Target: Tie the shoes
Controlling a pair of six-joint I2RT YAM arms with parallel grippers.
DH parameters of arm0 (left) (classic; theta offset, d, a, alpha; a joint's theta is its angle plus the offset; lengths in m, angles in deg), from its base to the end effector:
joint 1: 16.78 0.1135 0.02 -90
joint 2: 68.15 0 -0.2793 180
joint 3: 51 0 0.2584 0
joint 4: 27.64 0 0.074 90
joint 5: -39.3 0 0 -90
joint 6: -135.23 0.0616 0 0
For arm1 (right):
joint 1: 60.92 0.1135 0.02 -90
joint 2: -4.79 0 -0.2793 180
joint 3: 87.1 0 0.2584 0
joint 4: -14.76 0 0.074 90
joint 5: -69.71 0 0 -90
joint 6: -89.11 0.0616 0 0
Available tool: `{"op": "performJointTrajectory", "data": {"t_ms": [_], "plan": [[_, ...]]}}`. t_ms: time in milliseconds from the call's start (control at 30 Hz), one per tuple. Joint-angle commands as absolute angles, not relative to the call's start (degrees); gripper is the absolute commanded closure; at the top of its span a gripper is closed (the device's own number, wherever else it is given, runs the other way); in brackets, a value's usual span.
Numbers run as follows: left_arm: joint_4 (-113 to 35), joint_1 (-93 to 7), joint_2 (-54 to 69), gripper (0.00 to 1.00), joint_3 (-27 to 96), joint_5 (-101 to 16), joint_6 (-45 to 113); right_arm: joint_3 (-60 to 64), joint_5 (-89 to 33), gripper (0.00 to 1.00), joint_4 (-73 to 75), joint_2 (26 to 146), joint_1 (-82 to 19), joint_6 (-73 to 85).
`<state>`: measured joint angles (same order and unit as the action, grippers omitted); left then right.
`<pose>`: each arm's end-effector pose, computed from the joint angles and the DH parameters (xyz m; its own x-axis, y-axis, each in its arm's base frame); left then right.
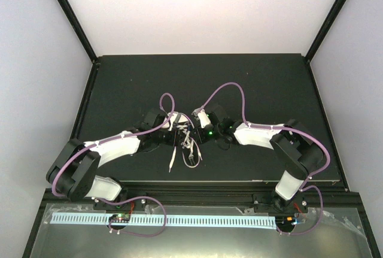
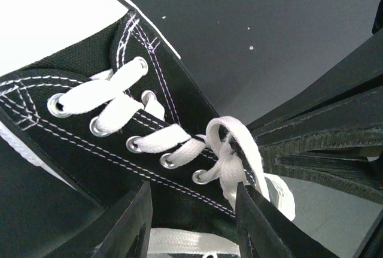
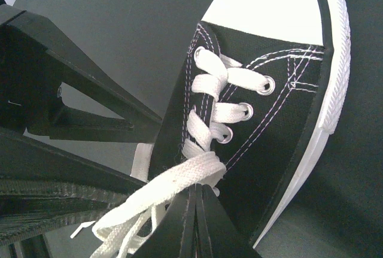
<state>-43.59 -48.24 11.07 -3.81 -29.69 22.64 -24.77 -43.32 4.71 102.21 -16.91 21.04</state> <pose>0.2229 -0.1623 0.1531 -0.8509 0.1002 -0.5157 0.3954 0.7685 -0.5031 0.2420 0.2672 0.1493 -0.7858 -0.2813 -0.5508 -0.5869 0.6201 0.5207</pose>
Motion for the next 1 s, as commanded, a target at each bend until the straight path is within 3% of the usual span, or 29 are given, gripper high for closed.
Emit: {"op": "performJointTrajectory", "data": {"t_ms": [0, 967], "plan": [[-41.4, -47.8, 8.3, 0.61, -4.7, -29.3, 22.0, -23.6, -43.4, 0.98, 4.5, 102.9, -16.7, 20.4], [-37.8, -47.9, 14.2, 0.6, -2.6, -25.1, 22.2, -23.5, -44.1, 0.98, 4.3, 102.9, -16.7, 20.1]]}}
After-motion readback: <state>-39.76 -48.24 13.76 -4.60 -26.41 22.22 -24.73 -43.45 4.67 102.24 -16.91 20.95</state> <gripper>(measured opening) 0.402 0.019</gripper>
